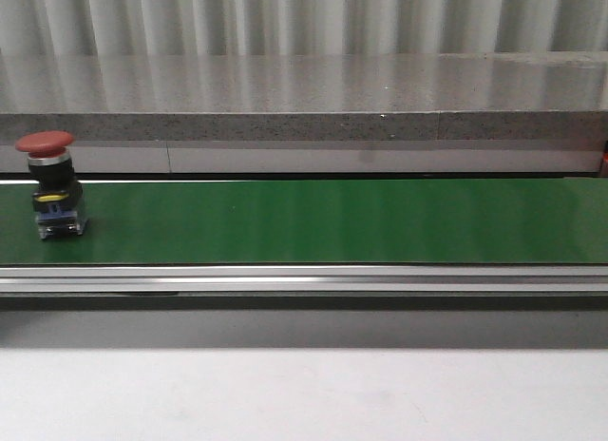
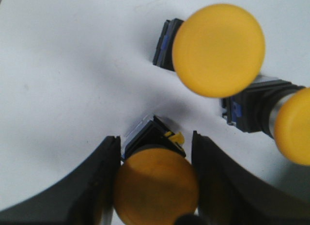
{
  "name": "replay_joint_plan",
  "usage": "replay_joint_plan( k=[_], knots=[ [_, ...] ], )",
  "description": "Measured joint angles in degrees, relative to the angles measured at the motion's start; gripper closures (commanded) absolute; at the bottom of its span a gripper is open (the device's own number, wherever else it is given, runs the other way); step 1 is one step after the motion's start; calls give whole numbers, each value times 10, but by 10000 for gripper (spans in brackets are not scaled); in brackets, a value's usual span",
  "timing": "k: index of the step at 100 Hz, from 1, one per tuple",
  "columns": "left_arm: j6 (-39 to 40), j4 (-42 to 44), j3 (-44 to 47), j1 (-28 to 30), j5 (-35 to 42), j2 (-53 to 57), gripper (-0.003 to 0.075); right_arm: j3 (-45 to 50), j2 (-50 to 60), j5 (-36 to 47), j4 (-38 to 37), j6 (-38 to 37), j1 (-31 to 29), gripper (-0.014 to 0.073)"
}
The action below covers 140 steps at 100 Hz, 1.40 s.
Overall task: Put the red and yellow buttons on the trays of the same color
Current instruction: 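Carry the red button with the left gripper and set it on the belt, then grasp a yellow button with the left gripper and set it on the belt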
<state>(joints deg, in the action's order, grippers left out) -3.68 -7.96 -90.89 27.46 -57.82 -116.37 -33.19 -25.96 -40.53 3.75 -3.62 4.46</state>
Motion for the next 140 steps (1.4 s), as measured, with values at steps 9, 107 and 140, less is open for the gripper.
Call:
replay_joint_plan(
  k=[9, 107, 140],
  knots=[
    [-5, 0, 0, -5, -9, 20, 618, 0, 0, 0, 0, 0, 0, 659],
    [-15, -3, 177, -166, 21, 232, 561, 0, 0, 0, 0, 0, 0, 659],
    [-15, -25, 180, -166, 46, 232, 152, 0, 0, 0, 0, 0, 0, 659]
  ],
)
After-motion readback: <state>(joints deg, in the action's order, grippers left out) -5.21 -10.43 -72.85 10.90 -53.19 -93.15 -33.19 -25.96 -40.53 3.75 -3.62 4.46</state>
